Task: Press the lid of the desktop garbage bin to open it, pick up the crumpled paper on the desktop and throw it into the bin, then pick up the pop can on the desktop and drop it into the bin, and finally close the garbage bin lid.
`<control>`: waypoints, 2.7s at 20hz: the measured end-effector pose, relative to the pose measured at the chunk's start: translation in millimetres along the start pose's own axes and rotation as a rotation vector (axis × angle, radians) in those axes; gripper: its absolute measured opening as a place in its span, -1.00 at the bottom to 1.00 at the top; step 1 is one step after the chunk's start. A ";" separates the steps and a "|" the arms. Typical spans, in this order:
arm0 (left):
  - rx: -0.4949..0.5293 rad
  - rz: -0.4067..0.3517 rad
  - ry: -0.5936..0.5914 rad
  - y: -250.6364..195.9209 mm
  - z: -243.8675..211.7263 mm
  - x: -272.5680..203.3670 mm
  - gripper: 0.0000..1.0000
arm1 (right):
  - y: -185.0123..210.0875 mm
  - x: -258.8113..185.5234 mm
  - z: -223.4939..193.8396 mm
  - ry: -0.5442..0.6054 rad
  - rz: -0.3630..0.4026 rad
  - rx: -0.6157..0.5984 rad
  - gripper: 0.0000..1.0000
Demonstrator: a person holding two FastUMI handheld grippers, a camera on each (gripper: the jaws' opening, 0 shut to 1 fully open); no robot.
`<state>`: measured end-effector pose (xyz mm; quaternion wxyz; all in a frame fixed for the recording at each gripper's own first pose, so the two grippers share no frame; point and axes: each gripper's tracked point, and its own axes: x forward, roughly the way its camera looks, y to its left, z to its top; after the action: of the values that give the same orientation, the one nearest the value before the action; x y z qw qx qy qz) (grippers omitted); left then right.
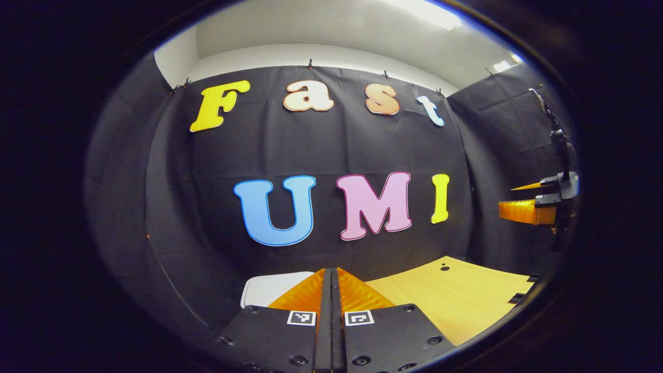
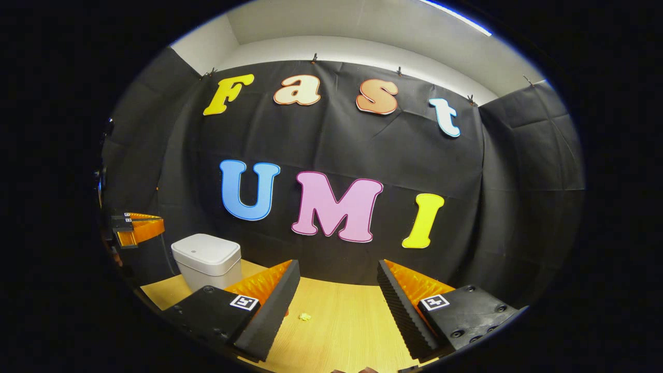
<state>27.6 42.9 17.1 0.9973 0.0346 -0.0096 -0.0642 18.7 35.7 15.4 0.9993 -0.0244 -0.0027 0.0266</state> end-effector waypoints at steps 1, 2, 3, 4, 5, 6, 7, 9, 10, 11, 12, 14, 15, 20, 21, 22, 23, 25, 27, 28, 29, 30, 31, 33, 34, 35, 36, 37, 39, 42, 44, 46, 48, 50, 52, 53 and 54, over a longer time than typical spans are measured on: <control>-0.005 0.014 0.012 8.6 -3.7 6.4 -0.88 | 3.4 -0.4 -1.0 0.003 0.007 0.005 0.94; -0.027 0.025 0.055 19.8 -12.4 25.0 -0.88 | 5.0 -0.2 0.5 -0.004 0.016 0.003 0.94; -0.050 0.026 0.088 25.8 -21.1 34.7 -0.88 | 4.8 3.0 0.0 -0.003 0.023 -0.003 0.94; -0.071 0.035 0.135 32.7 -29.5 46.1 -0.89 | 3.7 5.7 -1.4 -0.002 0.030 -0.012 0.93; -0.083 0.049 0.170 42.5 -38.9 56.8 -0.89 | 1.6 11.7 -0.9 -0.002 0.041 -0.021 0.93; -0.088 0.078 0.224 59.9 -50.5 78.3 -0.89 | -2.5 19.8 -1.1 -0.009 0.054 -0.026 0.94; -0.097 0.082 0.259 65.3 -58.9 90.8 -0.89 | -5.8 27.0 -3.3 -0.010 0.060 -0.024 0.94; -0.118 0.089 0.336 71.9 -79.2 109.0 -0.89 | -11.7 45.6 -12.4 0.008 0.074 -0.008 0.93; -0.113 0.091 0.377 75.2 -90.9 118.1 -0.88 | -13.6 54.6 -18.8 0.020 0.085 0.006 0.93; -0.114 0.094 0.421 78.6 -105.2 124.3 -0.89 | -15.9 63.7 -23.8 0.024 0.094 0.020 0.93; -0.127 0.096 0.460 80.8 -116.0 130.2 -0.89 | -20.1 73.9 -25.2 0.028 0.098 0.031 0.94; -0.145 0.125 0.549 87.7 -141.8 139.7 -0.89 | -27.2 97.2 -39.7 0.049 0.107 0.050 0.94; -0.133 0.142 0.572 90.5 -149.3 143.6 -0.88 | -31.3 106.8 -44.0 0.048 0.106 0.043 0.94; -0.118 0.205 0.648 94.2 -168.9 140.6 -0.87 | -29.8 153.1 -82.7 0.090 0.171 0.062 0.94; -0.100 0.208 0.659 93.8 -170.1 140.5 -0.87 | -26.3 162.4 -92.4 0.107 0.194 0.085 0.94; -0.075 0.211 0.677 93.0 -173.8 137.9 -0.87 | -24.9 171.6 -103.8 0.129 0.210 0.104 0.94; -0.064 0.223 0.692 93.2 -174.1 138.7 -0.86 | -23.8 180.1 -114.1 0.153 0.223 0.121 0.94; -0.043 0.239 0.700 92.8 -172.6 140.9 -0.87 | -20.6 195.8 -131.4 0.186 0.252 0.148 0.95; -0.009 0.244 0.664 93.4 -161.8 141.6 -0.87 | -20.3 205.8 -140.3 0.207 0.269 0.159 0.94; 0.007 0.241 0.654 92.6 -160.0 140.9 -0.87 | -21.6 209.0 -141.1 0.208 0.272 0.166 0.94; 0.015 0.248 0.650 91.4 -157.1 141.3 -0.88 | -23.1 211.1 -140.4 0.206 0.273 0.167 0.94; 0.021 0.262 0.635 92.1 -152.8 142.3 -0.87 | -24.4 212.5 -140.0 0.204 0.271 0.163 0.94; 0.034 0.289 0.598 95.6 -144.1 145.7 -0.87 | -25.2 212.7 -139.3 0.202 0.269 0.154 0.94; 0.069 0.310 0.501 99.4 -117.1 152.1 -0.85 | -25.4 208.6 -137.6 0.196 0.267 0.132 0.93; 0.081 0.308 0.456 97.8 -105.3 155.8 -0.85 | -24.8 205.1 -135.6 0.188 0.263 0.121 0.93; 0.090 0.298 0.423 95.9 -95.4 158.9 -0.85 | -25.2 202.6 -131.8 0.180 0.256 0.110 0.93; 0.102 0.288 0.395 94.4 -88.3 159.8 -0.85 | -24.6 199.9 -128.5 0.172 0.249 0.098 0.93; 0.118 0.282 0.368 93.2 -79.8 161.4 -0.85 | -22.8 196.5 -124.6 0.165 0.236 0.088 0.93; 0.137 0.291 0.221 91.7 -36.0 159.5 -0.37 | -16.3 190.7 -117.6 0.158 0.220 0.086 0.94; 0.152 0.301 0.100 87.5 8.6 139.4 0.91 | -10.0 192.4 -119.9 0.174 0.205 0.076 0.94; 0.185 0.260 0.013 74.2 41.3 112.1 0.91 | 3.1 199.9 -132.0 0.222 0.216 0.070 0.94; 0.188 0.239 -0.004 63.6 49.5 88.7 0.91 | 14.8 210.5 -150.8 0.272 0.239 0.050 0.94; 0.160 0.228 0.014 57.3 46.8 70.6 0.92 | 30.5 224.8 -180.1 0.356 0.274 0.048 0.94; 0.102 0.245 0.036 57.3 37.9 48.0 0.92 | 41.1 234.9 -221.3 0.483 0.298 0.044 0.95; 0.092 0.284 0.036 64.8 34.2 29.5 0.92 | 42.2 245.7 -263.4 0.600 0.276 -0.001 0.94; 0.098 0.296 0.041 65.8 31.3 19.6 0.92 | 41.5 251.4 -287.4 0.668 0.265 -0.024 0.94; 0.097 0.304 0.049 67.2 28.3 11.3 0.92 | 42.9 253.8 -310.6 0.738 0.271 -0.021 0.95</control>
<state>46.7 106.0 50.2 0.9926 0.0826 0.0065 0.0887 271.9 77.0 -295.9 0.9202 -0.0430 0.3600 0.1475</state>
